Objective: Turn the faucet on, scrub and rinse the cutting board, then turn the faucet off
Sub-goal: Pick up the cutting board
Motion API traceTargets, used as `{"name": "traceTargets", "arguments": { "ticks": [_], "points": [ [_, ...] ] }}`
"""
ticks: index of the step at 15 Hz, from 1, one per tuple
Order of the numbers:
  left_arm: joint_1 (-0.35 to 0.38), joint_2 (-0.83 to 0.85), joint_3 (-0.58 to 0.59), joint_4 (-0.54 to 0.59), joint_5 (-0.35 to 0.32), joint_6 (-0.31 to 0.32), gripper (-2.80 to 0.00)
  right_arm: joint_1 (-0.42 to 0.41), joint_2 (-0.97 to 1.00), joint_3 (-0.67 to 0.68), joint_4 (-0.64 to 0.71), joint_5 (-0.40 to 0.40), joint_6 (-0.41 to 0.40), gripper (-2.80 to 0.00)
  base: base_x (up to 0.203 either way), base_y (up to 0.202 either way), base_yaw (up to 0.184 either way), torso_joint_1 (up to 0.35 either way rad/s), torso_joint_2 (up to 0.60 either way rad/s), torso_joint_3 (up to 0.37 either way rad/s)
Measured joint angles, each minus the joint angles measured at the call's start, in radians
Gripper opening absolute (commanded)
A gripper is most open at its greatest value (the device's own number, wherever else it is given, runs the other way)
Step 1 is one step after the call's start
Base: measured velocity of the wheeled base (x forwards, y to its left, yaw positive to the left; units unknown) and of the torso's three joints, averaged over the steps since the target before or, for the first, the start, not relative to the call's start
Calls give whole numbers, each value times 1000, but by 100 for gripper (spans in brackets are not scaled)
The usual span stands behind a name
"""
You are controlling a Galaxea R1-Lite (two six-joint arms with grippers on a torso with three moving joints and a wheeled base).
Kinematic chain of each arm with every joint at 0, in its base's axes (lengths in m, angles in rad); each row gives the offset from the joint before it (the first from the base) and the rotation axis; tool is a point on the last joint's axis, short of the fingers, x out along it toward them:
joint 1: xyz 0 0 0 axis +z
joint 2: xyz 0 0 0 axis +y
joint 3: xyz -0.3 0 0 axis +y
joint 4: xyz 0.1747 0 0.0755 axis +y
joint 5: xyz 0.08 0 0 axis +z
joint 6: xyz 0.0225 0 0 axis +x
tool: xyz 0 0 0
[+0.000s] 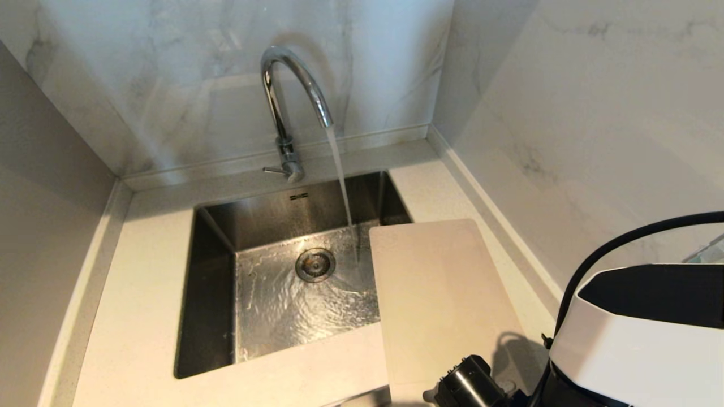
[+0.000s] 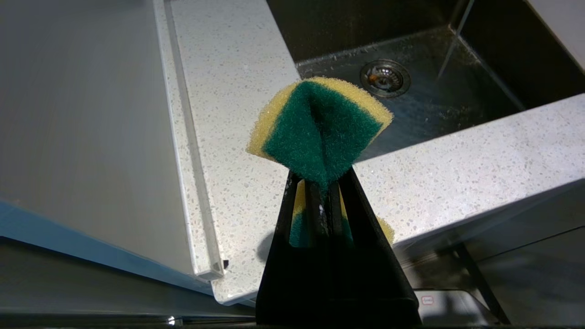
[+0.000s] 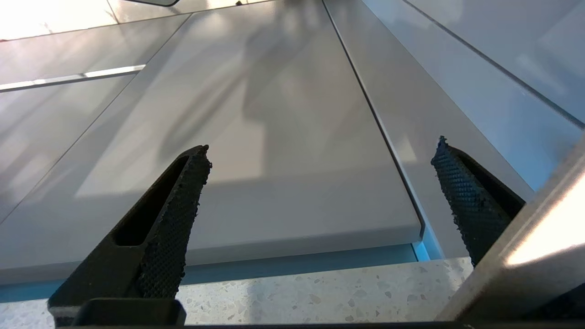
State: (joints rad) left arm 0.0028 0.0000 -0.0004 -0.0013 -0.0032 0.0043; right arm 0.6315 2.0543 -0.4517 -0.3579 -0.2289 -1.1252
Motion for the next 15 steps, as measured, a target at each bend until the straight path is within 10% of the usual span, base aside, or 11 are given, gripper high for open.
{"name": "traceTargets", "arguments": {
  "ticks": [6,7,8,15],
  "points": [
    [0,0,0,0,0,0,-280,20,15,-2,-2,-39,1,0,0,0,0,0,0,0],
    [0,0,0,0,0,0,-280,21,16,-2,-2,-39,1,-106,0,0,0,0,0,0],
    [0,0,0,0,0,1,-280,21,18,-2,-2,-39,1,-280,0,0,0,0,0,0],
    [0,0,0,0,0,0,-280,22,20,0,-2,-39,2,-280,0,0,0,0,0,0]
  ]
}}
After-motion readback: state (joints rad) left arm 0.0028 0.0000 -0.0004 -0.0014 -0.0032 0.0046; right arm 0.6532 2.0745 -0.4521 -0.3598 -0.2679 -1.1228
